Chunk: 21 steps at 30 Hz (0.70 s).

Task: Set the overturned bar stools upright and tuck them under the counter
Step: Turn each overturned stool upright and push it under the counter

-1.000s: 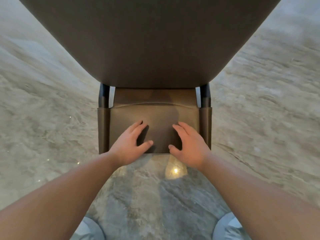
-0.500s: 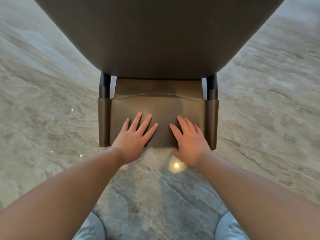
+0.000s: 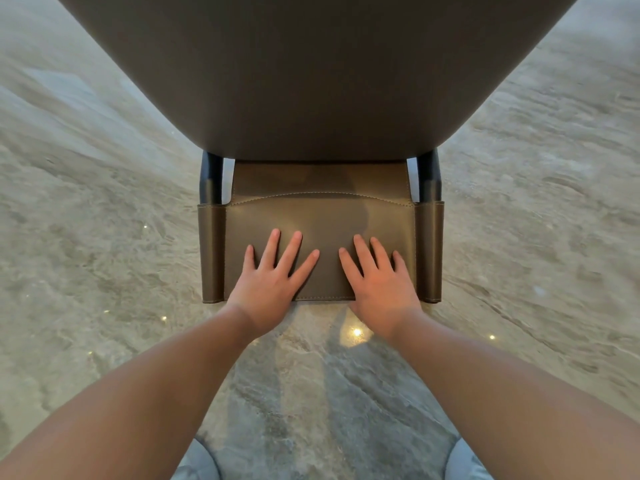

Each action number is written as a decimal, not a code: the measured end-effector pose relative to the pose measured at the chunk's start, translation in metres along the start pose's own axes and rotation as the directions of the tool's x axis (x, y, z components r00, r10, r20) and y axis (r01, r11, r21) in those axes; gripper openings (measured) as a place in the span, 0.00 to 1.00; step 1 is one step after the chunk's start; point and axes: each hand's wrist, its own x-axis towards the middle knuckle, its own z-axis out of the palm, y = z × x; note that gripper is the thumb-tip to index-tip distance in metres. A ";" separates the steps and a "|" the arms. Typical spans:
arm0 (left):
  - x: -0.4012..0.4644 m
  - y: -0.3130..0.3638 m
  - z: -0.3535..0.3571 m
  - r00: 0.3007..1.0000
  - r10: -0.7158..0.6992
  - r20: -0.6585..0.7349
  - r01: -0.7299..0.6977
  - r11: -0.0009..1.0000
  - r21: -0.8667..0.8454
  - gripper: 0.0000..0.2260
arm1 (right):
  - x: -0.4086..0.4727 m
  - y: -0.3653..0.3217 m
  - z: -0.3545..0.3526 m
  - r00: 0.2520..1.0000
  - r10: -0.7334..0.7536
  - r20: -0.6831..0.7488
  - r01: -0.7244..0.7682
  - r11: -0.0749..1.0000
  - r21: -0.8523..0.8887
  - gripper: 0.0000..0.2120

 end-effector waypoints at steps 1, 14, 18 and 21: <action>-0.001 0.000 -0.002 1.000 0.000 0.007 0.000 1.000 -0.002 0.46 | 0.000 -0.001 -0.001 1.000 -0.003 0.006 0.003 1.000 -0.010 0.41; -0.024 -0.002 -0.076 0.995 0.015 0.102 -0.015 1.000 -0.001 0.48 | -0.028 0.005 -0.072 0.994 -0.112 0.019 0.111 0.994 0.008 0.38; -0.047 -0.015 -0.150 0.994 0.015 0.111 -0.015 1.000 -0.003 0.44 | -0.054 0.008 -0.151 0.991 -0.133 -0.023 0.134 0.991 0.029 0.36; -0.061 -0.030 -0.216 0.991 0.031 0.130 -0.035 0.999 0.028 0.42 | -0.070 0.012 -0.222 0.986 -0.154 -0.067 0.158 0.987 0.044 0.35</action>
